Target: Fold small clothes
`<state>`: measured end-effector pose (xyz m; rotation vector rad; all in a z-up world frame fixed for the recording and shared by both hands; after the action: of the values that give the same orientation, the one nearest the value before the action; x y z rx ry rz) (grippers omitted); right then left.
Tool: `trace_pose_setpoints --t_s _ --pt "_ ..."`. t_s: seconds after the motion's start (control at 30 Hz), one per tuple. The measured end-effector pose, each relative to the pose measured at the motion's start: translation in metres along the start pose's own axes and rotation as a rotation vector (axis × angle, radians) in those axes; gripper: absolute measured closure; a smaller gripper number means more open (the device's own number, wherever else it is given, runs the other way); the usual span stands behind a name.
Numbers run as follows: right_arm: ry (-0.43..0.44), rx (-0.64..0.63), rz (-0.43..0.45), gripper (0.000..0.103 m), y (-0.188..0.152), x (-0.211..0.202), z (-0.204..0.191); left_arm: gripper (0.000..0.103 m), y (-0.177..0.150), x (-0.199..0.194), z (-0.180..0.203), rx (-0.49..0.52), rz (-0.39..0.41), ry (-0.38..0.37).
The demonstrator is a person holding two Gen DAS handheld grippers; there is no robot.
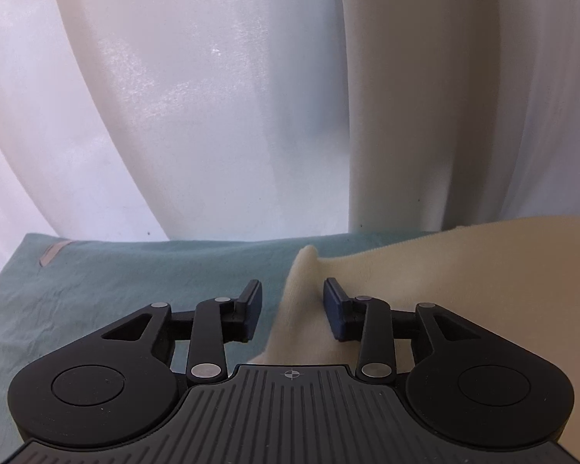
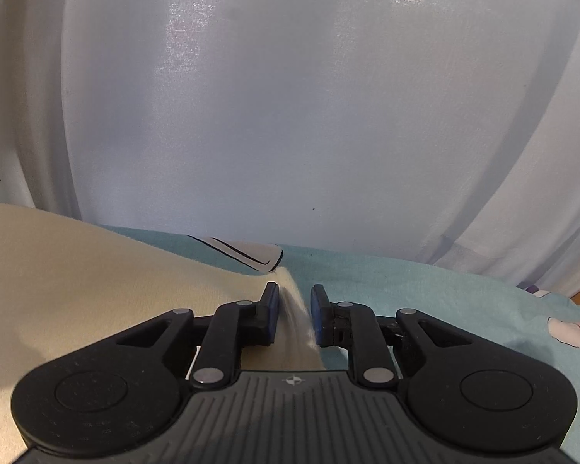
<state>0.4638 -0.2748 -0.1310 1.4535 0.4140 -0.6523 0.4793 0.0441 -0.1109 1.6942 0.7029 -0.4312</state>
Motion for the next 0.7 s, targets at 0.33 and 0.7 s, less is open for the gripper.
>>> trace_pose_setpoints --t_s 0.33,0.7 --pt "0.467 0.319 0.141 0.078 -0.030 -0.092 -0.001 0.040 -0.023 -0.054 0.018 -0.027 -0.014 -0.178" --pt "0.679 0.821 -0.001 0.099 -0.079 -0.061 0.048 0.033 -0.042 -0.043 0.004 -0.087 -0.061 -0.170"
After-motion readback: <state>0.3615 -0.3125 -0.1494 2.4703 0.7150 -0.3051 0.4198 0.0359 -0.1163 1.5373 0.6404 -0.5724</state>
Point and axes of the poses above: each gripper's, at about its wrist camera, not at the fingertips, and x roughly the way its jaws point, z to its right, y to its top, the point moved 8 cm from there along x, roughly the way its jaws point, and after that the axes turned 5 degrees about y, right-handed, at the moved point
